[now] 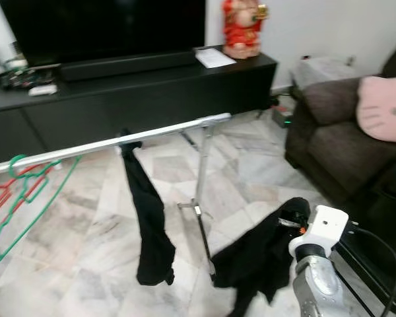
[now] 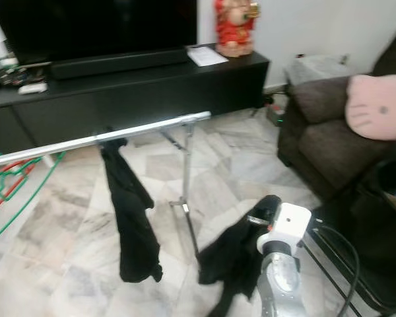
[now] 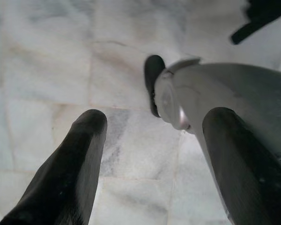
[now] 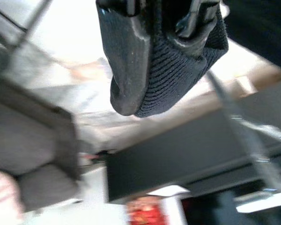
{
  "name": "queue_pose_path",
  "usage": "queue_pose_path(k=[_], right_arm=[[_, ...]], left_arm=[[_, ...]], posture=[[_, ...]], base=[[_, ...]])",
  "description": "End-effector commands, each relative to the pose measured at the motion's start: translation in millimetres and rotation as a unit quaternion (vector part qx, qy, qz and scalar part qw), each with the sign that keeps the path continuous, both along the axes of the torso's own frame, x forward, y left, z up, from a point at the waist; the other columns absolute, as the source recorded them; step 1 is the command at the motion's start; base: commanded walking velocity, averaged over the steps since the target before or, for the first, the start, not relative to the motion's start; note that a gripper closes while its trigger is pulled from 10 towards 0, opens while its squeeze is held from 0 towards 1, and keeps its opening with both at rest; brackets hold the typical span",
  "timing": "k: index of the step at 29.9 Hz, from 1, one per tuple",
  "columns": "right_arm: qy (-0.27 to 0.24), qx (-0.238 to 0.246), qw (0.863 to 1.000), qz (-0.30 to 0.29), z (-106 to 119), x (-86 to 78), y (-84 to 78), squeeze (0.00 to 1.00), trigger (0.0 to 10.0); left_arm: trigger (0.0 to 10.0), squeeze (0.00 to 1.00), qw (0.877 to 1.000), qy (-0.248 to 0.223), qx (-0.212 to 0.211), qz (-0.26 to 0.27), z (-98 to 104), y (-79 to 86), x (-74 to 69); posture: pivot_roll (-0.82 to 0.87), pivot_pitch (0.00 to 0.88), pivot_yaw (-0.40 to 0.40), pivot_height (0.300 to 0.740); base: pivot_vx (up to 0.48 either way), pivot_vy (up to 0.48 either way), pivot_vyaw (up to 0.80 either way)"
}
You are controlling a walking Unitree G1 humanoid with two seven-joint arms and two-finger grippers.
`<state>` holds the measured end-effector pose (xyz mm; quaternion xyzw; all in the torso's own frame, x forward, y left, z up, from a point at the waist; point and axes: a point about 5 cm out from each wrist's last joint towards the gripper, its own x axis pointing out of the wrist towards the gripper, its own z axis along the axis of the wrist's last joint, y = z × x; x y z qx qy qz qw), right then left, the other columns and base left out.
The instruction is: Hang hanger
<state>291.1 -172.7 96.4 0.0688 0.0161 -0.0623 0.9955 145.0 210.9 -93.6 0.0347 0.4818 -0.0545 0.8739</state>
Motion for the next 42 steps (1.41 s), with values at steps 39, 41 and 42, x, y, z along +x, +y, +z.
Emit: queue_pose_path(k=[39, 41, 42], right_arm=[[0.006, -0.002, 1.000, -0.028, -3.2, -2.8, -6.8, 0.00, 10.0], [0.006, -0.002, 1.000, -0.027, -3.1, -2.6, -5.9, 0.00, 10.0], [0.005, -0.002, 1.000, -0.026, -2.9, -2.5, -5.3, 0.00, 10.0]], left_arm=[[10.0, 0.00, 1.000, 0.021, -0.002, 0.013, -4.3, -0.2, -9.9], [10.0, 0.00, 1.000, 0.022, -0.001, 0.013, -4.3, -0.1, -10.0], [10.0, 0.00, 1.000, 0.022, -0.001, 0.013, -4.3, -0.1, -10.0]], posture=[[-0.15, 0.111, -0.001, 0.740], [-0.15, 0.111, -0.001, 0.740], [-0.15, 0.112, -0.001, 0.740]], base=[[0.000, 0.079, 0.31], [0.000, 0.409, 0.00], [0.000, 0.412, 0.00]])
